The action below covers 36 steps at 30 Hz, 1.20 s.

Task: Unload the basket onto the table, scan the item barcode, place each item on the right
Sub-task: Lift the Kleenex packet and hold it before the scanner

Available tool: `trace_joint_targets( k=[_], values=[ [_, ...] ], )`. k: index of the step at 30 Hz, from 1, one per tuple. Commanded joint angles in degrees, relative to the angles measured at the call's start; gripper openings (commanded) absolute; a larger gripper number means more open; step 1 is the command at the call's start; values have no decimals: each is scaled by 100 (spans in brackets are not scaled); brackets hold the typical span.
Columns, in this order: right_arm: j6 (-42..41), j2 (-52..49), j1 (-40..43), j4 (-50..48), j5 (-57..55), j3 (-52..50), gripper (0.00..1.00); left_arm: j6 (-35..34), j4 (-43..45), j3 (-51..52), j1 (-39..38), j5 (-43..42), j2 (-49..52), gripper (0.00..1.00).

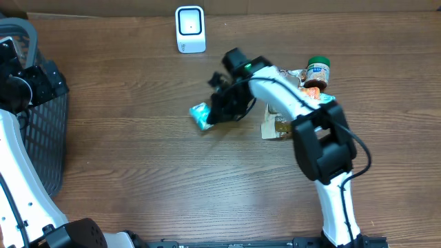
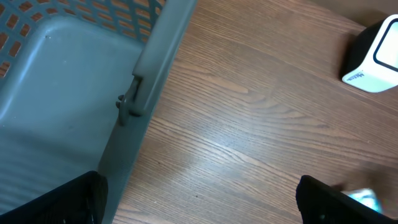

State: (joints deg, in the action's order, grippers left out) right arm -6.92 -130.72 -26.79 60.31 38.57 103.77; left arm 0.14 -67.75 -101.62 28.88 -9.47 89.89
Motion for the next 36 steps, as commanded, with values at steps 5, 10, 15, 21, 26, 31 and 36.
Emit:
trace_joint_targets(
  k=[5,10,15,21,26,31,36],
  values=[
    [-13,1178,1023,293,1558,247,4,-52,4,-107,-2,-63,-31,100],
    [-15,1200,1233,245,2522,245,4,-52,4,-107,-2,-63,-31,100],
    [-81,1200,1252,33,2981,245,4,-52,4,-107,-2,-63,-31,100],
    [-981,1200,1228,-710,3064,245,4,-52,4,-107,-2,-63,-31,100],
    [-1423,1200,1213,-1084,3209,245,4,-52,4,-107,-2,-63,-31,100],
    [-1460,1200,1217,-1045,3209,245,4,-52,4,-107,-2,-63,-31,99],
    [-1453,1200,1217,-1040,3200,245,4,-52,4,-107,-2,-63,-31,100]
  ],
)
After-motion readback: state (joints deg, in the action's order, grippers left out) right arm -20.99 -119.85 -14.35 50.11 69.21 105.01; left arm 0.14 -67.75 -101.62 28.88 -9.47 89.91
